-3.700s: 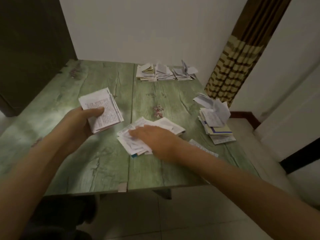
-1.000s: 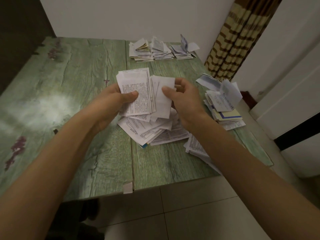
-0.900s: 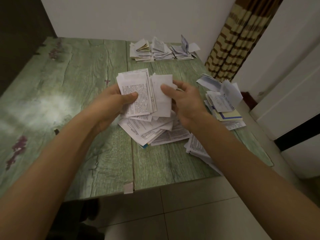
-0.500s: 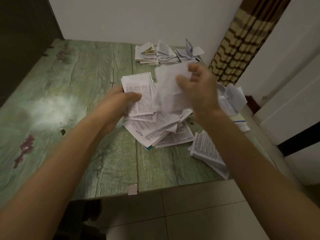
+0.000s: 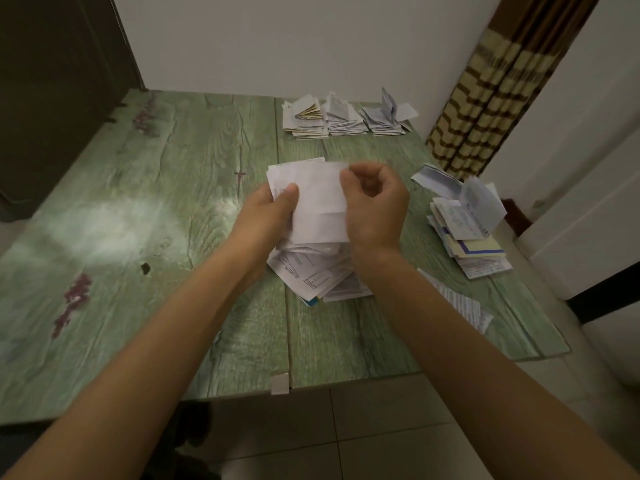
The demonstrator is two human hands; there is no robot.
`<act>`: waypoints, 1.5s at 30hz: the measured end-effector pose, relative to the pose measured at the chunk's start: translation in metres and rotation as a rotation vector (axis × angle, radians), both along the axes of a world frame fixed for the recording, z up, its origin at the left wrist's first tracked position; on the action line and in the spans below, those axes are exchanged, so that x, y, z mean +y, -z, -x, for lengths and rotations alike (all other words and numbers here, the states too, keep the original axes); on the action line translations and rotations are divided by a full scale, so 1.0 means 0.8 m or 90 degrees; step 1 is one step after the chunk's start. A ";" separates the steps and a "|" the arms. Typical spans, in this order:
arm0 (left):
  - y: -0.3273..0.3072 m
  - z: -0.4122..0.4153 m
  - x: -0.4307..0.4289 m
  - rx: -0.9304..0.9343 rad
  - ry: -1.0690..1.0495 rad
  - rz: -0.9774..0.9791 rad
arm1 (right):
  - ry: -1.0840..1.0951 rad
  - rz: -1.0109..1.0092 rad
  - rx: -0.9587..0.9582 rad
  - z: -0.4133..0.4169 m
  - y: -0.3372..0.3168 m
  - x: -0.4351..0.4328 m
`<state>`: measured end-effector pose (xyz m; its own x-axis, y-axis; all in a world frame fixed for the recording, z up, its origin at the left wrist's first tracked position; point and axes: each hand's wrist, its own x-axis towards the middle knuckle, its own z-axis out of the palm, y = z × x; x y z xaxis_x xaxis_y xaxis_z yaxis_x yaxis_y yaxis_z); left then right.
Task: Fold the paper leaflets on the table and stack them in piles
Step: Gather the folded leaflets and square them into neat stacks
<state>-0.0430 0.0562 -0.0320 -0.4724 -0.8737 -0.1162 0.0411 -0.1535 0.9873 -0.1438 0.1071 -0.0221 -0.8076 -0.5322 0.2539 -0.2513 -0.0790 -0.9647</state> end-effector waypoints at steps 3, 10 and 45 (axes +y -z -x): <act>0.000 0.000 0.000 0.029 -0.017 -0.020 | 0.022 -0.001 -0.050 -0.001 -0.002 0.002; -0.002 0.003 0.002 0.021 -0.055 0.060 | -0.129 -0.136 -0.113 -0.017 -0.010 0.001; -0.016 -0.044 -0.038 -0.049 0.080 -0.060 | -0.206 -0.606 0.297 0.034 -0.011 0.043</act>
